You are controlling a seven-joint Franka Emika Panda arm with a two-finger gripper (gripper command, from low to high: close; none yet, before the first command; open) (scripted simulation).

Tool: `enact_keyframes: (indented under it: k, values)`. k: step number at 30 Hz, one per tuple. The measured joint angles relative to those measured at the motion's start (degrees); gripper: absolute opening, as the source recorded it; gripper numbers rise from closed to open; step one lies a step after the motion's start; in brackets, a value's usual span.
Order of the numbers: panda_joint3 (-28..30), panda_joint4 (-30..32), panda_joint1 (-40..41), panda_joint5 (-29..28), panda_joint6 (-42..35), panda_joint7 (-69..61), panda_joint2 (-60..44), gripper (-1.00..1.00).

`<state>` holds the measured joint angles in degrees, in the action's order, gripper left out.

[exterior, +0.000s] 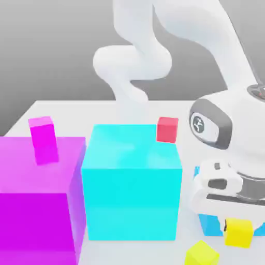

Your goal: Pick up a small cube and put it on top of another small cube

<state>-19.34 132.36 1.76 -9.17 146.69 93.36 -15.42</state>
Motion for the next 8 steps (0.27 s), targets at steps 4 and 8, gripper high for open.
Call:
enact_keyframes:
  k: [4, 8]
  values:
    - [3.28, 0.09, -1.29, -2.97, 5.59, 4.21, -5.53, -1.00]
    - [3.87, 0.02, -1.72, -3.64, 6.64, 4.75, -6.69, 1.00]
